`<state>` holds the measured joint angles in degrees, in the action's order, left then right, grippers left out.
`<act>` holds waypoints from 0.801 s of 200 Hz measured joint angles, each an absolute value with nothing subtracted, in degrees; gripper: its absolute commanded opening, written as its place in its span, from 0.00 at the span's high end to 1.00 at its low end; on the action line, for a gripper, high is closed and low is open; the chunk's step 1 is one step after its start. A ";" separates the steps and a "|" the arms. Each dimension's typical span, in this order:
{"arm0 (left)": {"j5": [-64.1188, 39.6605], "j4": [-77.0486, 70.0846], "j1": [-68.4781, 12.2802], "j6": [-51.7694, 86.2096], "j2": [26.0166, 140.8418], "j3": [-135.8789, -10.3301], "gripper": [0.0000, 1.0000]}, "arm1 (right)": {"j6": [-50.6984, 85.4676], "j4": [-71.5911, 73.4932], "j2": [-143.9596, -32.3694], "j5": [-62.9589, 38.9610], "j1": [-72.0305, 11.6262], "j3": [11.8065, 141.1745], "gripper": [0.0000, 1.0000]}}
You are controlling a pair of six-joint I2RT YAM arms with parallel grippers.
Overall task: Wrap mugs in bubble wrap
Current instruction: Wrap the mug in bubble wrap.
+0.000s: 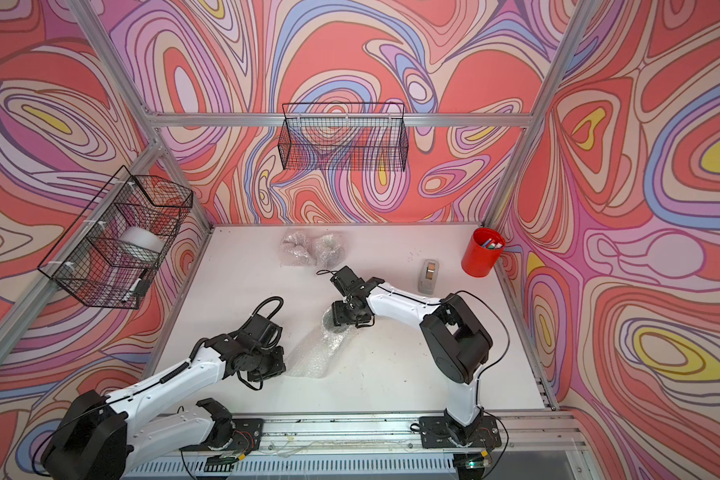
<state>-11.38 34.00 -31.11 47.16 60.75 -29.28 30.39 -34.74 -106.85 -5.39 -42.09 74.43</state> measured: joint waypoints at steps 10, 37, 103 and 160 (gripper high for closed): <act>-11.81 34.48 -31.11 46.96 58.83 -30.39 0.92 | 29.85 -34.72 -106.85 -5.39 -42.09 74.43 0.37; -15.68 34.26 -31.11 44.82 53.95 -34.57 0.92 | 28.62 -34.44 -106.85 -5.85 -42.09 74.28 0.37; -27.46 29.36 -31.11 40.69 60.07 -44.66 0.92 | 26.96 -33.32 -106.85 -7.16 -42.02 73.91 0.38; -30.41 22.74 -31.14 43.22 72.12 -50.63 1.00 | 26.55 -32.34 -106.91 -9.13 -41.87 73.65 0.41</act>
